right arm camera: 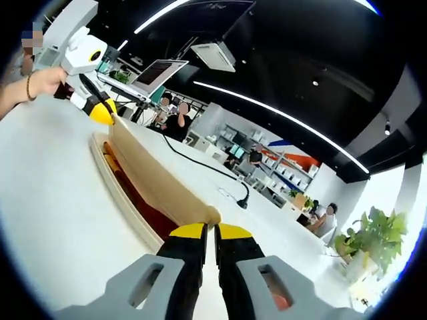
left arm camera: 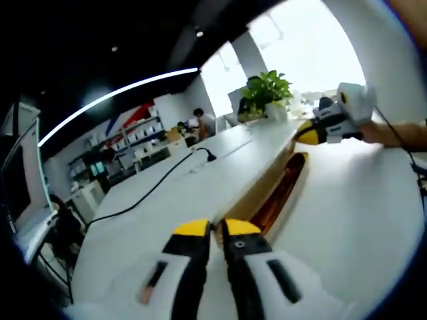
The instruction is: Arrange the utensils inside the cutlery case until each visible utensil rests in its matching compartment.
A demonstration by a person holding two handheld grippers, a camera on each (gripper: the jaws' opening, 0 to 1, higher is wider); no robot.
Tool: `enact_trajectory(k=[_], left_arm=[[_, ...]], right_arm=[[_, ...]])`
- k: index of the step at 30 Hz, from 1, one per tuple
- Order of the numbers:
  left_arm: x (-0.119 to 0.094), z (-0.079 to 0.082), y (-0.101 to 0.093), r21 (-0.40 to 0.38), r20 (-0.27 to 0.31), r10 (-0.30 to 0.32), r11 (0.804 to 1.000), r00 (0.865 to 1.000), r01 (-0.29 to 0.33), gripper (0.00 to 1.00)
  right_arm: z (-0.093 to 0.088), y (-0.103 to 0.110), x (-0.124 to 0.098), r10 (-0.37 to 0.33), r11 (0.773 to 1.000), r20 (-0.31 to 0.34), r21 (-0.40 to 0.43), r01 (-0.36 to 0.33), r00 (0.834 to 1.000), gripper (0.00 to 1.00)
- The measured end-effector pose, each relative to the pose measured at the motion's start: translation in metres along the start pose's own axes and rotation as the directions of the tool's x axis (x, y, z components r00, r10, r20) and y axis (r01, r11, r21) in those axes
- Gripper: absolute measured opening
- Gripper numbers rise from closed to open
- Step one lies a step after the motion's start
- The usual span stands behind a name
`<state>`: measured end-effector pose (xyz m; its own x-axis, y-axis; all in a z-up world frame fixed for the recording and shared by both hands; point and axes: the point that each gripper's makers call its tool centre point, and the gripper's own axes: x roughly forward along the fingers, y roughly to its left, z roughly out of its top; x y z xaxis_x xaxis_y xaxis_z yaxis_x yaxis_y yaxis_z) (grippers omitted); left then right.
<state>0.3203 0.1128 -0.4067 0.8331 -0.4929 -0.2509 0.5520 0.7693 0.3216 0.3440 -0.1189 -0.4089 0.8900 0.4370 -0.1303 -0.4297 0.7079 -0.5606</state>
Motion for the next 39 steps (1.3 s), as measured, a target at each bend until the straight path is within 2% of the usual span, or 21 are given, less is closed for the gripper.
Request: enact_trajectory(k=[6, 10, 16, 20, 24, 32, 39], left_arm=[[0.0, -0.002, -0.002, -0.006, -0.002, -0.01, 1.0, 1.0, 0.01, 0.08], [0.0, -0.004, -0.004, 0.029, -0.01, -0.022, 0.999, 1.0, 0.022, 0.08], [-0.001, -0.005, -0.003, 0.011, -0.007, -0.029, 1.0, 1.0, 0.029, 0.08], [-0.001, -0.006, -0.004, 0.018, -0.013, -0.032, 0.999, 0.999, 0.032, 0.09], [-0.001, -0.009, -0.003, 0.035, -0.027, -0.025, 0.999, 0.999, 0.026, 0.09], [-0.001, -0.008, -0.003, 0.056, -0.023, -0.022, 0.998, 0.999, 0.023, 0.08], [-0.004, -0.001, 0.0, 0.084, 0.01, -0.016, 0.996, 1.0, 0.015, 0.06]], right_arm=[[-0.001, 0.004, -0.003, 0.012, 1.0, -0.008, 0.001, -0.012, 1.0, 0.06], [-0.002, 0.008, -0.005, 0.027, 1.0, -0.019, -0.015, -0.027, 0.999, 0.07], [-0.001, 0.012, -0.008, 0.054, 0.998, -0.024, -0.008, -0.054, 0.998, 0.09], [0.002, 0.013, -0.012, 0.074, 0.997, -0.013, 0.02, -0.074, 0.997, 0.12], [0.011, 0.012, -0.016, 0.092, 0.993, 0.029, 0.068, -0.094, 0.995, 0.13], [0.01, 0.013, -0.015, 0.093, 0.994, 0.024, 0.063, -0.094, 0.995, 0.14], [0.01, 0.006, -0.015, 0.061, 0.998, 0.024, 0.034, -0.061, 0.998, 0.14]])
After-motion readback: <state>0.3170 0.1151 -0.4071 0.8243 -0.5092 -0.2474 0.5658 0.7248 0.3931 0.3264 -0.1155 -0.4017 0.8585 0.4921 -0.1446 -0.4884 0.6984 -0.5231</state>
